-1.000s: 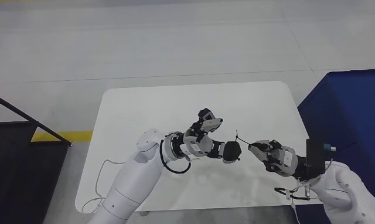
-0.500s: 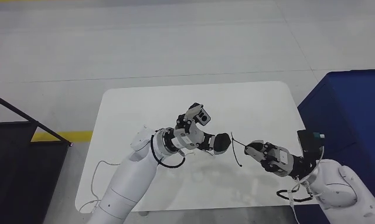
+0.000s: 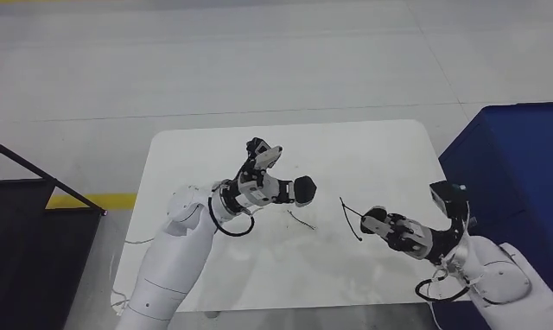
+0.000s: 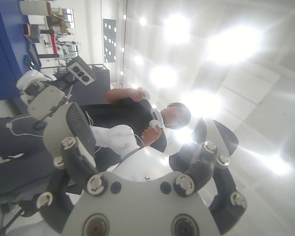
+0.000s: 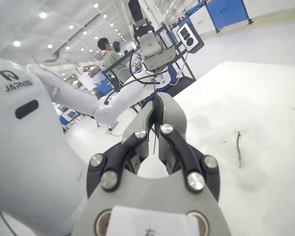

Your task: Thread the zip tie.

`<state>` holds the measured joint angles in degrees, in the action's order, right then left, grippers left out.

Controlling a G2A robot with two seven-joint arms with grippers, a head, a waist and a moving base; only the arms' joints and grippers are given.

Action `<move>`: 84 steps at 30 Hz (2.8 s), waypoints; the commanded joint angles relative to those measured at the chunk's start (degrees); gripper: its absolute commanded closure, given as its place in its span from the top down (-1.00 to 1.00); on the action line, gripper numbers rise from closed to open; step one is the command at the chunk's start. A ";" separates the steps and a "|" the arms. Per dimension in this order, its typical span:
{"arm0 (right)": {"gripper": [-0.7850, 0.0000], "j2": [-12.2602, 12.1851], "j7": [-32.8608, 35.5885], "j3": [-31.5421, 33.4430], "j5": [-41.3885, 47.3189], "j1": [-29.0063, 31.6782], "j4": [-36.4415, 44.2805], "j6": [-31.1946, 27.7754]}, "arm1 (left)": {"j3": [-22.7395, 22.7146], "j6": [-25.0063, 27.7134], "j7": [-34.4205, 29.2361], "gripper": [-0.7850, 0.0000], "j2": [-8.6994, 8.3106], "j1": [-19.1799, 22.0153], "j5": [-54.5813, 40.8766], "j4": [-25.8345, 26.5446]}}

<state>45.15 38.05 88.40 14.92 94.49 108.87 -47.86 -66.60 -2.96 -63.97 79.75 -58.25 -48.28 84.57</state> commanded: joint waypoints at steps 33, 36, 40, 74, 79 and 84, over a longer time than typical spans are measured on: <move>-1.00 -1.63 33.43 -0.47 51.32 -10.03 -6.22 59.62 | 0.88 -0.28 0.57 1.00 -1.08 0.19 8.87 -2.44; -1.00 -1.49 32.37 -0.84 51.99 -9.80 -6.14 59.90 | 1.19 -0.99 1.00 1.00 -1.07 -0.17 8.76 -2.24; -1.00 -0.95 29.51 -2.00 52.65 -10.62 -5.94 59.04 | 3.13 -7.14 5.31 1.00 -0.97 -1.86 7.72 1.52; -1.00 1.76 27.48 -7.58 49.35 -13.80 -7.64 56.66 | 7.18 -13.83 9.27 -0.61 -0.54 -3.35 -4.77 4.01; -1.00 1.76 27.48 -7.58 49.35 -13.80 -7.64 56.66 | 7.30 -13.64 9.40 -1.00 -0.60 -3.22 -5.01 3.96; -1.00 1.76 27.48 -7.58 49.35 -13.80 -7.64 56.66 | 7.46 -13.70 9.29 -1.00 -0.66 -3.11 -5.32 3.85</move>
<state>46.91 65.53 80.82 64.27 80.69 101.24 8.79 -59.20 -16.60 -54.64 79.11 -61.40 -53.59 88.46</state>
